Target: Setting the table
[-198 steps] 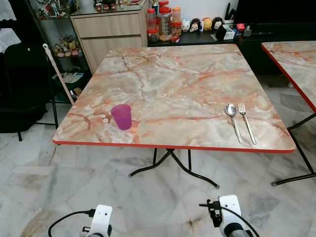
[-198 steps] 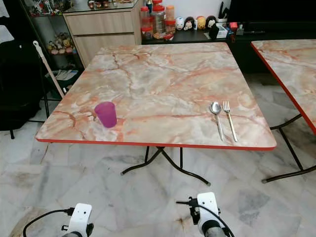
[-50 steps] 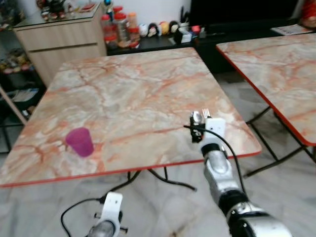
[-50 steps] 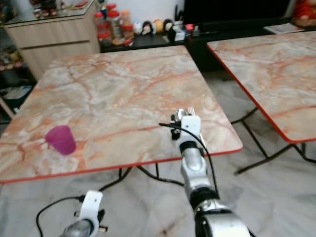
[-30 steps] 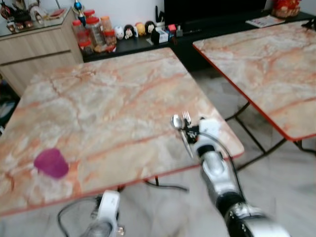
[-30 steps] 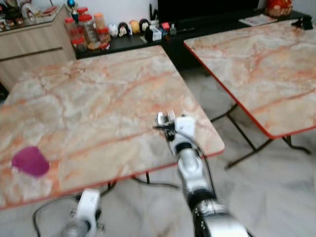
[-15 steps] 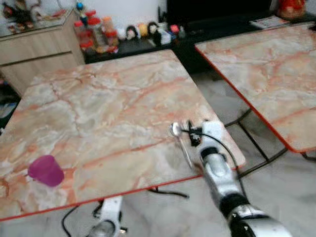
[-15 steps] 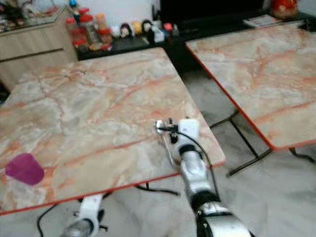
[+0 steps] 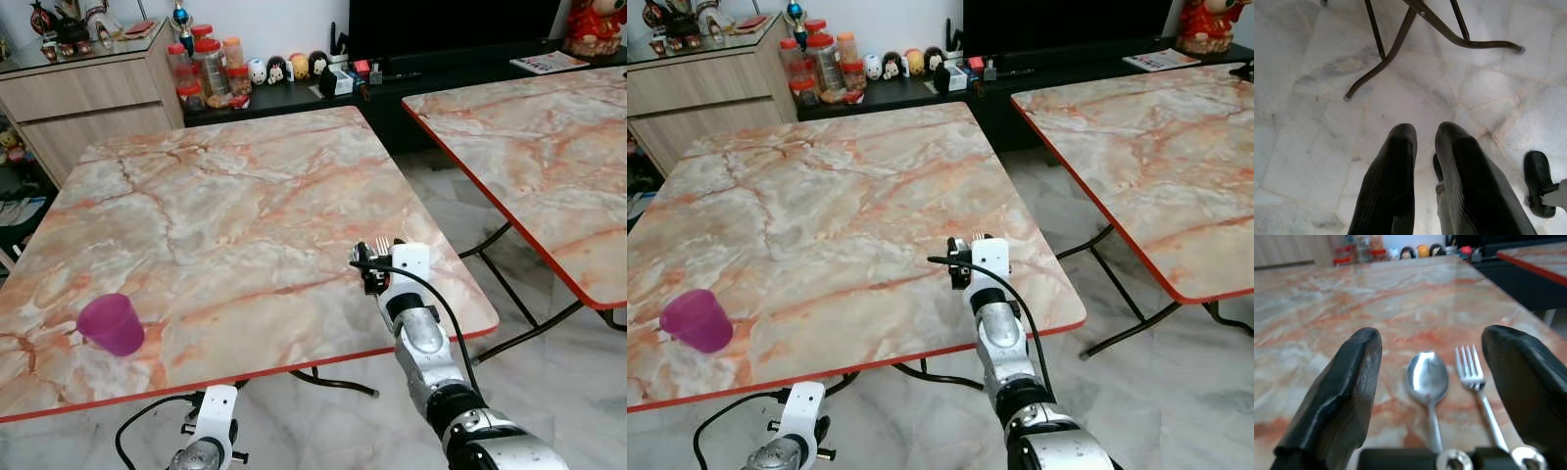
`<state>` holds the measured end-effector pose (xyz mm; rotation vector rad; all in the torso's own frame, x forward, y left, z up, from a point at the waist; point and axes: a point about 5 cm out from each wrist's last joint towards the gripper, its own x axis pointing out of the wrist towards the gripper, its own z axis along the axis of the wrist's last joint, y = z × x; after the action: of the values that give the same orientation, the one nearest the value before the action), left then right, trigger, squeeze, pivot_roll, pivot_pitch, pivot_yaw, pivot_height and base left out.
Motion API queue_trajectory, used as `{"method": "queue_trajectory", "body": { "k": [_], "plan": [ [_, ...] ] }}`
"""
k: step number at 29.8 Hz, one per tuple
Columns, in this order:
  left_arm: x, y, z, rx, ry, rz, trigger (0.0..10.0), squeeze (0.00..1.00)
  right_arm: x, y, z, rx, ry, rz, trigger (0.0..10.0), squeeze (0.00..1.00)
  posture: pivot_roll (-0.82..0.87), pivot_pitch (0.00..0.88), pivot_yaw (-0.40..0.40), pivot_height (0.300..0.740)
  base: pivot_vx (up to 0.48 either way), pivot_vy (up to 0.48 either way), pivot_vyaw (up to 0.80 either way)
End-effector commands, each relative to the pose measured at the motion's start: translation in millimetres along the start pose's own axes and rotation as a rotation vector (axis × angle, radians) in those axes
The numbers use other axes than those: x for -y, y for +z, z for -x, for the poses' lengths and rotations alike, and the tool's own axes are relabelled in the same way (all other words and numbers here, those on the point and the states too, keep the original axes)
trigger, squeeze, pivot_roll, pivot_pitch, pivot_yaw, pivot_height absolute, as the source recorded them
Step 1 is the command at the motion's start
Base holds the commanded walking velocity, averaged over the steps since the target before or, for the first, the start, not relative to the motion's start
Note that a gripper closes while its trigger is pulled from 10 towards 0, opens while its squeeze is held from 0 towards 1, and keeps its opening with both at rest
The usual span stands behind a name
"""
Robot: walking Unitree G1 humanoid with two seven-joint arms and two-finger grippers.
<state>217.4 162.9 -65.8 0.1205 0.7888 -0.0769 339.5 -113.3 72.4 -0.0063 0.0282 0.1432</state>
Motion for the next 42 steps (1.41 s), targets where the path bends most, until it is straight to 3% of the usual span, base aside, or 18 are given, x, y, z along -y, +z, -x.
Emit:
{"method": "queue_trajectory", "body": {
  "k": [1, 3, 4, 22, 42],
  "plan": [
    [-3.0, 0, 0.1, -0.001, 0.006, 0.0, 10.0, 0.0, -0.8, -2, -1.0, -0.03, -0.007, -0.04, 10.0, 1.0, -0.05, 0.0, 0.077, 0.74, 0.0, 0.0, 0.0],
    [-3.0, 0, 0.1, -0.002, 0.006, -0.001, 10.0, 0.0, 0.7, -2, -2.2, -0.043, -0.025, -0.08, 10.0, 1.0, -0.05, 0.0, 0.077, 0.74, 0.0, 0.0, 0.0],
    [-3.0, 0, 0.1, -0.002, 0.005, -0.001, 10.0, 0.0, 1.8, -3, -4.1, -0.072, -0.032, -0.056, 10.0, 0.0, -0.05, 0.0, 0.08, 0.74, 0.0, 0.0, 0.0],
    [-0.4, -1, 0.0, -0.011, -0.009, -0.007, 10.0, 0.0, 3.5, 5, -20.2, -0.234, -0.063, -0.039, 10.0, 0.0, -0.05, 0.0, 0.076, 0.74, 0.0, 0.0, 0.0],
    [0.0, -2, 0.0, -0.019, -0.015, -0.001, 10.0, 0.0, -3.0, -7, -16.6, -0.356, -0.056, -0.009, 10.0, 0.0, -0.05, 0.0, 0.076, 0.74, 0.0, 0.0, 0.0]
  ]
}}
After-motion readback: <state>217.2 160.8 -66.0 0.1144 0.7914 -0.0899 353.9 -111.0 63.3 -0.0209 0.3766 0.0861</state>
